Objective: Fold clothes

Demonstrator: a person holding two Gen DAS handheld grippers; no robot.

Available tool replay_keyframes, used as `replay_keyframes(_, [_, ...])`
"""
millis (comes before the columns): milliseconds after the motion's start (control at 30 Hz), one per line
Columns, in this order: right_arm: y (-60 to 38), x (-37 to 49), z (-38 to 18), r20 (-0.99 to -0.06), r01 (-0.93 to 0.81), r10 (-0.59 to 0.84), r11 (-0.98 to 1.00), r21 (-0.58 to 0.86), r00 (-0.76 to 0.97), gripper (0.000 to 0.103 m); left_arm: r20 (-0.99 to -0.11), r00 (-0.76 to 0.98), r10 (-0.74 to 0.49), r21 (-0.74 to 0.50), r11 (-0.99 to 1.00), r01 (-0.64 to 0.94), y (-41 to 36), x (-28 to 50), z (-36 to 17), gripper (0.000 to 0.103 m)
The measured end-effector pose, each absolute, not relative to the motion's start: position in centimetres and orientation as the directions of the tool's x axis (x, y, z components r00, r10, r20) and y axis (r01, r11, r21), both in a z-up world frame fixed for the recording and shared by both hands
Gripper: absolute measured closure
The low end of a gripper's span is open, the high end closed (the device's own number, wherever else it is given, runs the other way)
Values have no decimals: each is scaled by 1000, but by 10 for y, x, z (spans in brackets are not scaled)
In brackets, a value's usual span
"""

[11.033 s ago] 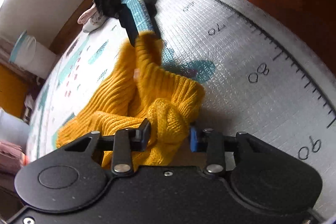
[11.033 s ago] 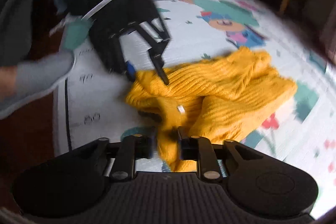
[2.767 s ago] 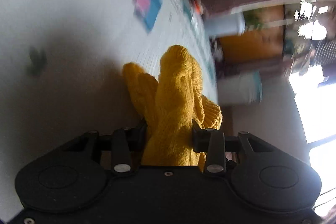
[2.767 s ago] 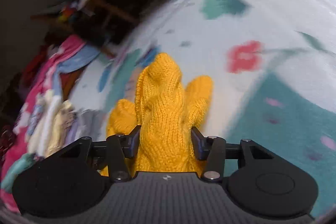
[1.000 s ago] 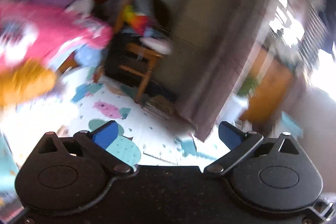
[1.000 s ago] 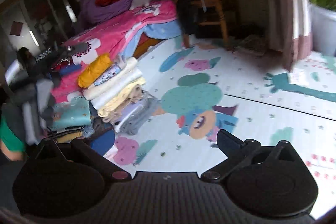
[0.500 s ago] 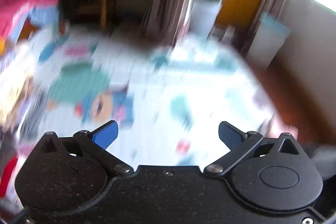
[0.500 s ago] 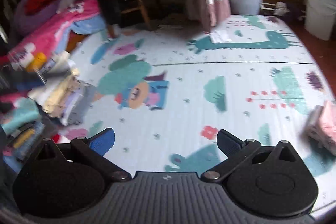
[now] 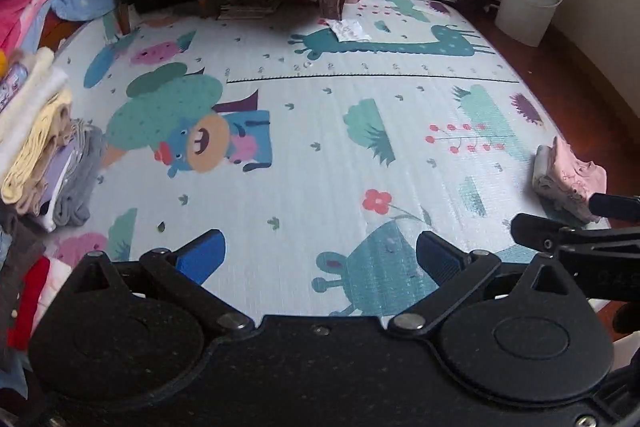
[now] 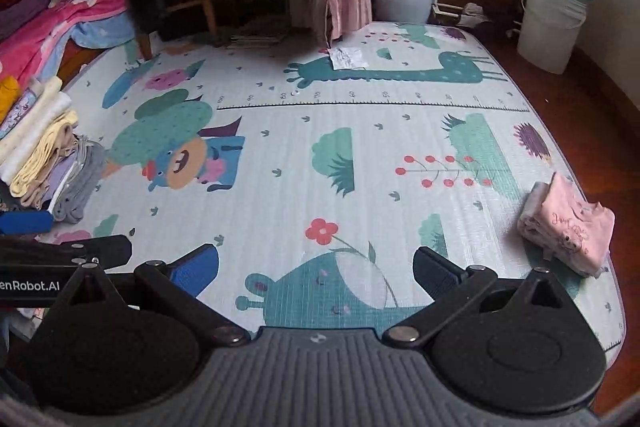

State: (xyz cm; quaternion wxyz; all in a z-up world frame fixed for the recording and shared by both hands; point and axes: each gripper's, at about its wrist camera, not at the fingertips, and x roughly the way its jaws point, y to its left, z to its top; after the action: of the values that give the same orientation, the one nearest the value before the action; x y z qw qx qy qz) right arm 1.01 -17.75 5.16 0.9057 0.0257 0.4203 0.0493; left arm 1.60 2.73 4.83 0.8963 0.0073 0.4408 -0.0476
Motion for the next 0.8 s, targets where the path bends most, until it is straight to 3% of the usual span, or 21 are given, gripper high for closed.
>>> replay_keyframes(200, [-180,4,47,-767,-52,98,995,84,634,0,-801,593,-84,-48,996,77,24,12,45,1])
replay_keyframes(800, [-181,-12,31,-793,-22,65,998,65,605,0,-804,594,-11,61,993,101,2,0,35,1])
